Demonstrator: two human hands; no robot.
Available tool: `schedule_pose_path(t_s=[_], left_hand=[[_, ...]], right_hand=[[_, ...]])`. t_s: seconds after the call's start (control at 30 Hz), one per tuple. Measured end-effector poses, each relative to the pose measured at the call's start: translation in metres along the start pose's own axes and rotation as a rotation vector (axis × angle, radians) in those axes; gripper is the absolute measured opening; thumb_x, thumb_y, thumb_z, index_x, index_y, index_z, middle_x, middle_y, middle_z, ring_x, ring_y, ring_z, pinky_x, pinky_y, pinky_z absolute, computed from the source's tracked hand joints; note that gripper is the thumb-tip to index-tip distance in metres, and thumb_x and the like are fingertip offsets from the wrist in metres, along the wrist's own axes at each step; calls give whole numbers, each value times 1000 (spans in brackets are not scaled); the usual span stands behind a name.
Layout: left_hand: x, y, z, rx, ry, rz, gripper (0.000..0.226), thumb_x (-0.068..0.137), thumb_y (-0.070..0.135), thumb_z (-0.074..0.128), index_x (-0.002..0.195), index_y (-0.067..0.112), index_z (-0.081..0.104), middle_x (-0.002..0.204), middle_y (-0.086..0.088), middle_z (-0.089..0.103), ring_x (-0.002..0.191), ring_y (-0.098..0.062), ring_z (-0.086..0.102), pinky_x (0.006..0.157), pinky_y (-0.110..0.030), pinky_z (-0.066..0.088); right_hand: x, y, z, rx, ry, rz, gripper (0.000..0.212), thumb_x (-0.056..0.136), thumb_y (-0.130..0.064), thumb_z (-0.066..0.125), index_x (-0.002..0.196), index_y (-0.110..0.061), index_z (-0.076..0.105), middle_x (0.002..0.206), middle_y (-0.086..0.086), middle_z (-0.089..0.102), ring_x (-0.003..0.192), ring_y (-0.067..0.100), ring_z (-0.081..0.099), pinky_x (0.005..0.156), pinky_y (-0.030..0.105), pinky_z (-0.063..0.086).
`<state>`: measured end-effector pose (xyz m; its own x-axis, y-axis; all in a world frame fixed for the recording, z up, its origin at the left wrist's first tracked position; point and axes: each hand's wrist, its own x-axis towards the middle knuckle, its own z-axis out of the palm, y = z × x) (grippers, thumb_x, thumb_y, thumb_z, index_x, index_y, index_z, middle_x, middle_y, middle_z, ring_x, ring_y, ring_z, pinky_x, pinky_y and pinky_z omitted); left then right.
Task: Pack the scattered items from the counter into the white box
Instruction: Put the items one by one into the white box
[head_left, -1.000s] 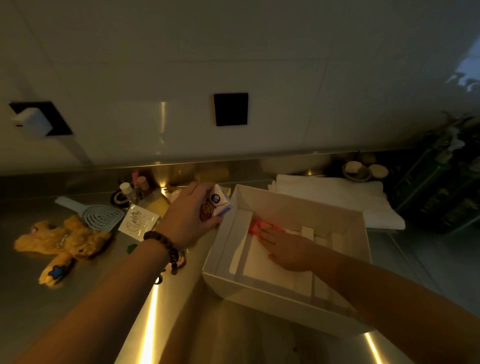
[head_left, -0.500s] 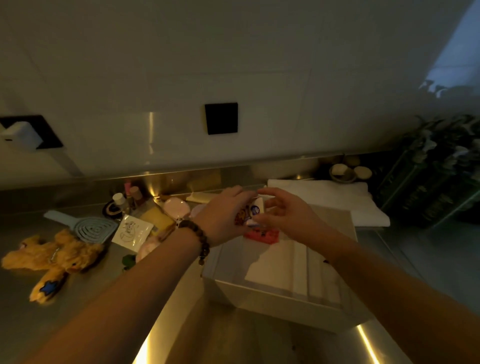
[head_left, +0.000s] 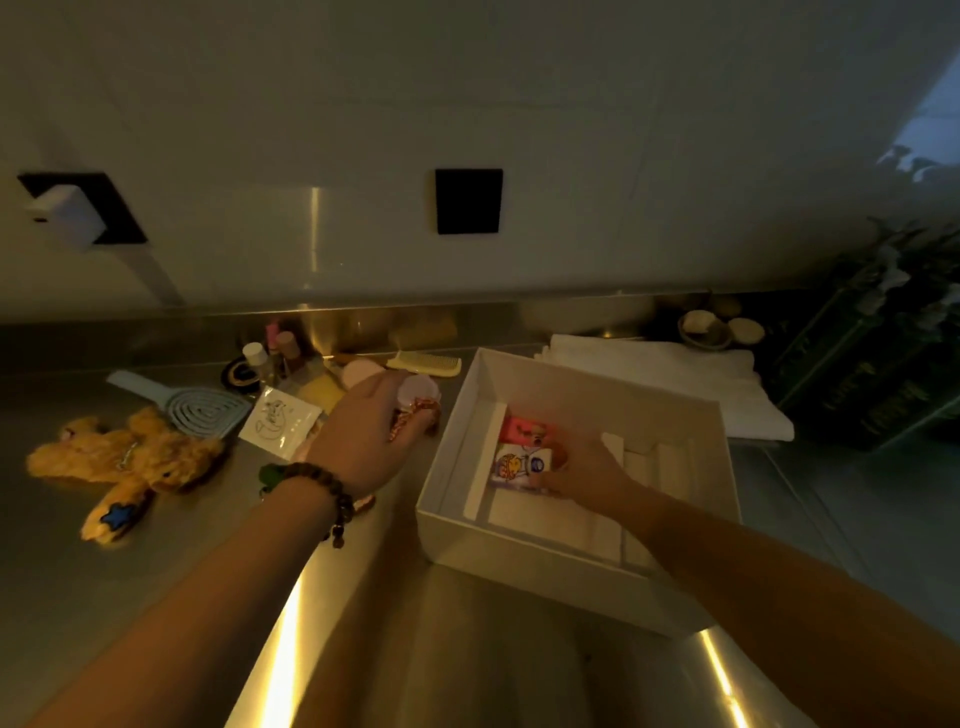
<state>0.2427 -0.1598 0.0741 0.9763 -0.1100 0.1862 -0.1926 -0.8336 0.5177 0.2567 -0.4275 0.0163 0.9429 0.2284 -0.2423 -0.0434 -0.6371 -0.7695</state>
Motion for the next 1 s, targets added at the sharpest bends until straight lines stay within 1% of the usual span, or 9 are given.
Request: schedule_pose_path(t_s=[0.07, 0.13, 0.2, 0.3, 0.5, 0.6, 0.73, 0.83, 1.0], left_hand=[[-9, -8, 5, 14, 5, -25, 55, 90, 43, 51, 137, 17, 39, 137, -7, 46, 123, -22, 43, 96, -32, 36], [-16, -13, 8, 26, 14, -31, 54, 89, 42, 52, 135, 17, 40, 133, -7, 50, 119, -21, 45, 91, -28, 35], [-20, -15, 10, 15, 27, -5, 51, 89, 41, 53, 134, 19, 42, 129, -6, 53, 115, -20, 47, 88, -24, 33], [-25, -14, 13, 14, 56, 2, 51, 89, 41, 54, 135, 24, 41, 129, -3, 54, 113, -18, 48, 86, -24, 31], [-31, -13, 18, 57, 69, -43, 52, 89, 44, 52, 137, 27, 40, 134, -1, 51, 121, -18, 45, 88, -23, 24], [-40, -15, 18, 42, 60, -96, 55, 90, 43, 52, 140, 26, 36, 139, -3, 46, 126, -20, 41, 97, -29, 27], [-56, -28, 6, 54, 19, -163, 59, 90, 45, 49, 142, 22, 33, 145, -4, 40, 131, -21, 37, 107, -38, 33], [-68, -40, -4, 104, 7, -210, 61, 90, 46, 49, 143, 24, 30, 146, -5, 38, 131, -23, 37, 106, -36, 33], [-87, -90, -33, 186, -35, -315, 67, 90, 48, 46, 146, 18, 24, 152, -7, 28, 138, -22, 27, 113, -36, 26]], right_hand=[[0, 0, -1, -346, 8, -82, 49, 78, -35, 73, 123, -32, 54, 123, -6, 56, 115, 16, 53, 88, 26, 45], [-3, 4, -7, -647, 28, -387, 52, 85, -35, 65, 133, -27, 48, 137, -1, 49, 124, 19, 47, 98, 31, 39], [-3, 13, -9, -896, -127, -686, 49, 90, -25, 59, 137, -20, 46, 146, 4, 42, 134, 21, 39, 107, 34, 32], [0, 26, -2, -1048, -370, -511, 61, 97, -24, 47, 149, -20, 17, 159, 3, 11, 145, 21, 12, 114, 37, 18], [4, 22, 3, -1052, -338, -399, 63, 98, -17, 42, 150, -24, 8, 159, 2, 2, 144, 26, 18, 110, 44, 33], [0, 5, -1, -839, -271, -378, 51, 98, -20, 43, 146, -28, 26, 154, 2, 26, 135, 22, 36, 103, 33, 36], [-5, -44, -15, -531, 9, -338, 27, 95, -30, 49, 122, -26, 51, 119, 0, 60, 103, 13, 58, 86, 26, 42], [-6, -81, -11, -347, 171, -348, 35, 97, -35, 44, 128, -21, 50, 123, 4, 58, 112, 19, 56, 94, 34, 43], [2, -141, 38, -365, 112, -519, 46, 96, -38, 45, 138, -21, 42, 139, 1, 49, 126, 18, 44, 96, 27, 33]])
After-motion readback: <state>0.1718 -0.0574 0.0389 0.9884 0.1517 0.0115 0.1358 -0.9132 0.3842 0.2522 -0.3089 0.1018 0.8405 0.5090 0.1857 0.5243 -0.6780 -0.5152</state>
